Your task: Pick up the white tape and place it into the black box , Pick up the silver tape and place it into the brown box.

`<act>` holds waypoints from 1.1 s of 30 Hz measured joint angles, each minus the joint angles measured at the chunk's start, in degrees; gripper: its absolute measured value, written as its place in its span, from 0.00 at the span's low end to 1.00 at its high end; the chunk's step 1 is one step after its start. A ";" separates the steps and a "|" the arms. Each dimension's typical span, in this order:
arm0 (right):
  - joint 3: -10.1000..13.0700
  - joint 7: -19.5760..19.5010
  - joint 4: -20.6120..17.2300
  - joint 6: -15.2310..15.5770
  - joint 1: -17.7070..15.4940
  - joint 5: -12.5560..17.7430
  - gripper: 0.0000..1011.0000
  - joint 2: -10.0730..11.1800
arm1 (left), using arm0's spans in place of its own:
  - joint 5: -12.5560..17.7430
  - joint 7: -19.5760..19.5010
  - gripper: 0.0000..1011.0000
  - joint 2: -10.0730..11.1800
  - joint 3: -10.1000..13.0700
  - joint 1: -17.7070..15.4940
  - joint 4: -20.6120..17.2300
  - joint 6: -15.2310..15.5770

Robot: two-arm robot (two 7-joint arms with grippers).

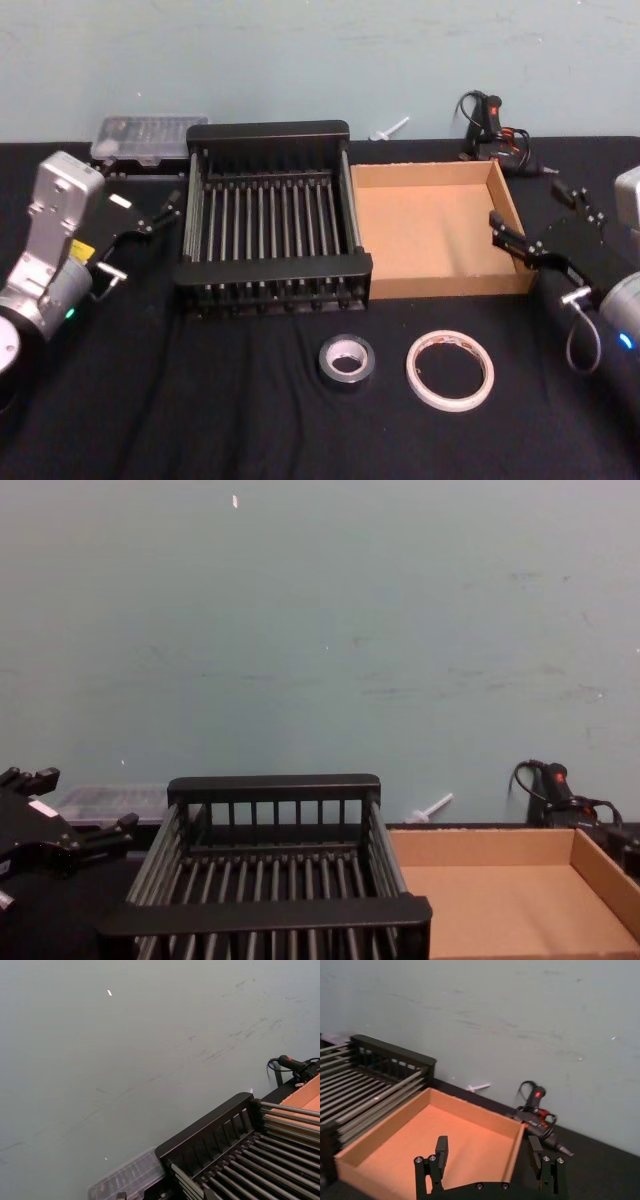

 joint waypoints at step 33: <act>1.62 6.99 -9.97 20.61 -9.02 4.39 0.99 1.62 | 0.00 0.00 0.99 0.00 0.00 0.00 0.00 0.00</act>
